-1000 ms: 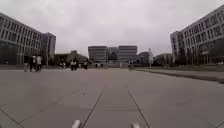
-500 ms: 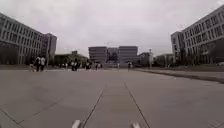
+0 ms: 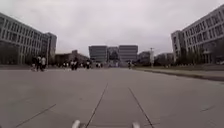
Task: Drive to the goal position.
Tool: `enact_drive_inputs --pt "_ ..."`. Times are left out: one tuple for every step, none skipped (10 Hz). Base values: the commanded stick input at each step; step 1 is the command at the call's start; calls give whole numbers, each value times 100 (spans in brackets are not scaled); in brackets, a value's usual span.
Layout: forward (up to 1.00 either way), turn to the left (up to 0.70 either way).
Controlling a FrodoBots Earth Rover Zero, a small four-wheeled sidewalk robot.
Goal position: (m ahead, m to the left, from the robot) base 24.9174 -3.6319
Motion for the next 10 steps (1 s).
enact_drive_inputs --pt "100 0" --pt "100 0" --pt "100 0" --pt "100 0" --pt "100 0" --pt "100 0" --pt "100 0" --pt "100 0" --pt "100 0" --pt "100 0"
